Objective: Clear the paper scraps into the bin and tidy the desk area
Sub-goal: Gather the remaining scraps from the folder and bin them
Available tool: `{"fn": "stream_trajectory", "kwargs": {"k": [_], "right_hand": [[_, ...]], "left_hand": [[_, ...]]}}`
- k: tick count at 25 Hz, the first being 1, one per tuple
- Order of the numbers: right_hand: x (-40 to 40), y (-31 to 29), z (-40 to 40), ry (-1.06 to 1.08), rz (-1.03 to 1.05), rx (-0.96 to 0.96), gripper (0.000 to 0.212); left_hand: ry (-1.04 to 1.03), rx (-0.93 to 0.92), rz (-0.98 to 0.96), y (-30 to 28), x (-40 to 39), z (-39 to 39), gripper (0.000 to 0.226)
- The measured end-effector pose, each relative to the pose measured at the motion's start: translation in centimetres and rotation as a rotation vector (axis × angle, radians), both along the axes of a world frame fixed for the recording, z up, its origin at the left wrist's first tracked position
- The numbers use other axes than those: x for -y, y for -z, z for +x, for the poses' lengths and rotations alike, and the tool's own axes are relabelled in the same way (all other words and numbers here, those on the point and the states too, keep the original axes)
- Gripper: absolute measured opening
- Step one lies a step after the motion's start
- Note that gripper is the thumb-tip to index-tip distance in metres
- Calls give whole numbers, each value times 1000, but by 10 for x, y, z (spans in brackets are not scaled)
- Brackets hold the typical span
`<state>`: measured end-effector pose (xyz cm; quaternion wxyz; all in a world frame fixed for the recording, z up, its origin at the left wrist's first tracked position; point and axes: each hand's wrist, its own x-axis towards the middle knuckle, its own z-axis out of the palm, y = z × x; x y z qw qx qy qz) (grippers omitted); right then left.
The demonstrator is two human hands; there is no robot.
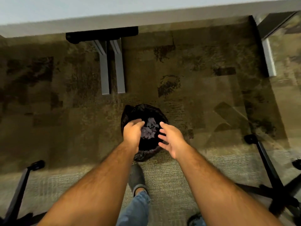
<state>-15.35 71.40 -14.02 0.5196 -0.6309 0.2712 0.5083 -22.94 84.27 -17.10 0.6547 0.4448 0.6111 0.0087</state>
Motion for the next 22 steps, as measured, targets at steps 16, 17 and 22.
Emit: {"fn": "stream_trajectory", "kwargs": {"k": [16, 17, 22], "right_hand": [[272, -237, 20, 153, -33, 708, 30], [293, -245, 20, 169, -54, 721, 29], [407, -270, 30, 279, -142, 762, 27]], "left_hand": [[431, 325, 193, -259, 235, 77, 26], [482, 325, 195, -267, 256, 82, 25], [704, 369, 246, -302, 368, 112, 20]]}}
